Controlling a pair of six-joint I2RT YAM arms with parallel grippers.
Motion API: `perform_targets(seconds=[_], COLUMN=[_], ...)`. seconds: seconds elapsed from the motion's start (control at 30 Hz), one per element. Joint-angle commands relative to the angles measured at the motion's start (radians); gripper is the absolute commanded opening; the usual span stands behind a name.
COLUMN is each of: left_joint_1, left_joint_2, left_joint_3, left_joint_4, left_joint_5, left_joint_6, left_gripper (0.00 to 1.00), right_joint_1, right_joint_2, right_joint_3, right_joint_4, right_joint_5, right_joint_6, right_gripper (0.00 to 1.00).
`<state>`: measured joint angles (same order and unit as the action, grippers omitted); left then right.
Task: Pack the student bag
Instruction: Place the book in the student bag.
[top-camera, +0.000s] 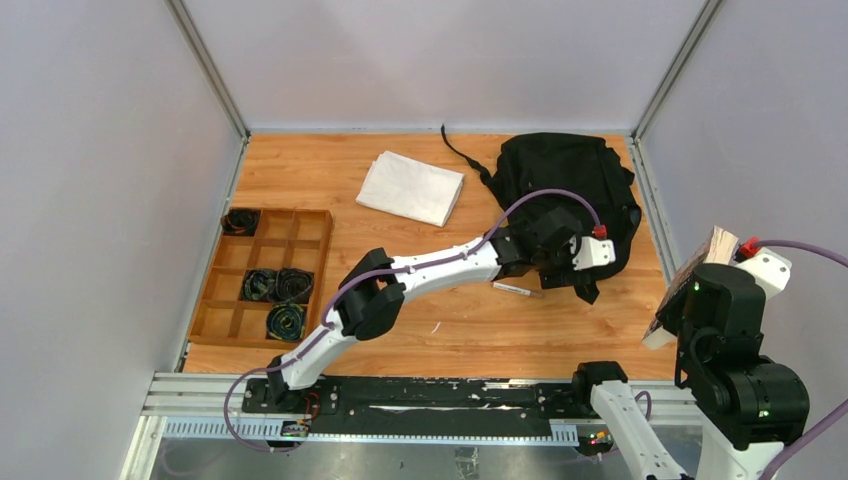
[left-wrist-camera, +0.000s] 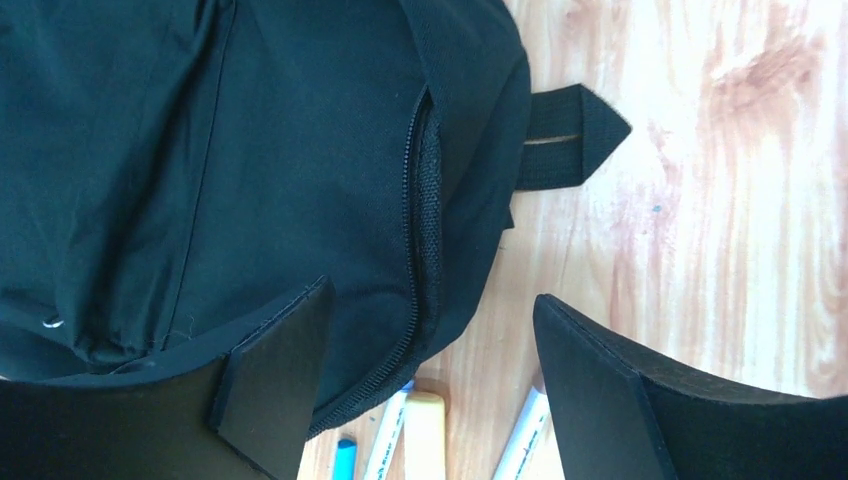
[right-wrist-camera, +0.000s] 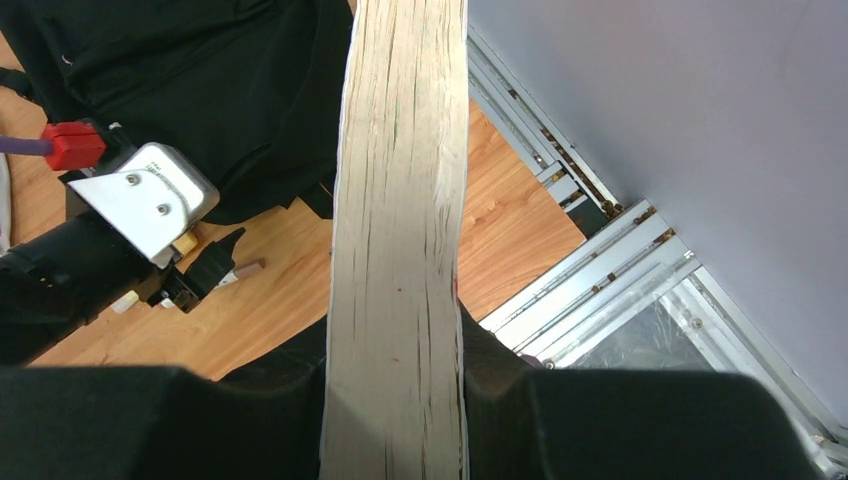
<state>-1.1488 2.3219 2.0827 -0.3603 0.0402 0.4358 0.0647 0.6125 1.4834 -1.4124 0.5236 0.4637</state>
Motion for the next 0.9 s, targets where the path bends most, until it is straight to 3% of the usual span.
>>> perform_targets(seconds=[0.0, 0.17, 0.43, 0.63, 0.87], left_joint_1=[-0.005, -0.003, 0.008, 0.026, 0.137], left_joint_2=[0.035, 0.049, 0.031, -0.032, -0.121], left_joint_3=[0.03, 0.03, 0.067, 0.092, 0.15], left_joint_4=[0.064, 0.11, 0.129, 0.13, 0.164], left_joint_5=[-0.076, -0.171, -0.234, -0.211, -0.055], left_joint_6=[0.018, 0.009, -0.034, -0.132, -0.47], left_gripper=[0.78, 0.57, 0.01, 0.0, 0.0], right_joint_1=[-0.014, -0.014, -0.014, -0.014, -0.014], right_joint_2=[-0.013, -0.018, -0.021, -0.025, -0.014], right_joint_3=[0.044, 0.035, 0.003, -0.039, -0.14], right_joint_4=[0.037, 0.038, 0.049, 0.059, 0.116], right_joint_5=[0.02, 0.013, -0.01, -0.062, -0.21], right_joint_6=[-0.001, 0.003, 0.014, 0.01, 0.008], right_gripper=[0.0, 0.0, 0.0, 0.0, 0.0])
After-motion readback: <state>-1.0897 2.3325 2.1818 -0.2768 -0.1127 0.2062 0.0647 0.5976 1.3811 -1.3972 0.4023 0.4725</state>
